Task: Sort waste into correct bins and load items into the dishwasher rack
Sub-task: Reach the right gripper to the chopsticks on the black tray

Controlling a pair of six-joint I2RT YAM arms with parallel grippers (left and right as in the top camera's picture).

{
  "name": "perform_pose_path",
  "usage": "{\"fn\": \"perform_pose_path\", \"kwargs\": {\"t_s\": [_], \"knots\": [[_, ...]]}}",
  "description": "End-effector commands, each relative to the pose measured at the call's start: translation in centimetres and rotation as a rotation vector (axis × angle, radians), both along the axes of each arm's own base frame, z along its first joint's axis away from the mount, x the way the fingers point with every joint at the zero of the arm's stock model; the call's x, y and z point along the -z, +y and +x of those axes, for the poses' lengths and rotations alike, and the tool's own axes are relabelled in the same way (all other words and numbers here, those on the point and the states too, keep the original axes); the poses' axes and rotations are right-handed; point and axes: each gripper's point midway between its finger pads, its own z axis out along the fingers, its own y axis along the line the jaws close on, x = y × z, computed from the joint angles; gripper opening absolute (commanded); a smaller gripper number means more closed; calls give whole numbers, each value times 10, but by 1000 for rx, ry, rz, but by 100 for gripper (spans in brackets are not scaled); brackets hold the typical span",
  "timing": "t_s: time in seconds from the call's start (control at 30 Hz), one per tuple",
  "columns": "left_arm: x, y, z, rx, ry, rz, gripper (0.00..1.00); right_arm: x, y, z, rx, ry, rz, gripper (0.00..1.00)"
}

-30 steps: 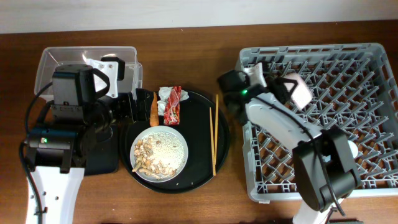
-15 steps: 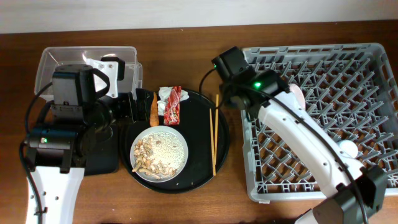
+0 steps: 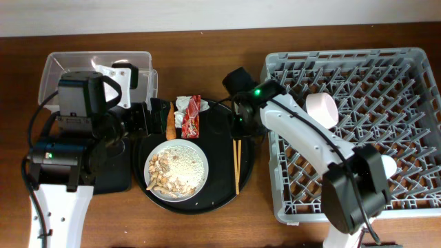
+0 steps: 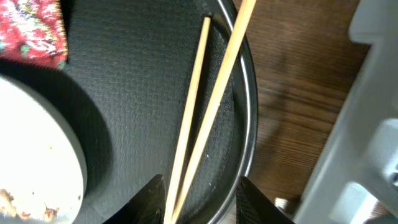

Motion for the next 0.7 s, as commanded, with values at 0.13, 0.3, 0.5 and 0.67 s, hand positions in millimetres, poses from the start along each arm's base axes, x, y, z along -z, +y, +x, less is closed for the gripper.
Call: {"fn": "perform_pose_path", "kwargs": {"t_s": [0.13,0.3,0.5,0.67], "knots": [[-6,0,1,-5,-13,-6,99,60,3,2,111,108,-33,34],[-6,0,1,-5,-13,-5,99,79,5,4,123,129,-38,16],[-5,0,1,-5,-12,-5,99,78,6,6,122,120,-30,10],[-6,0,1,-5,-13,-6,99,76,6,6,121,122,-32,7]]}}
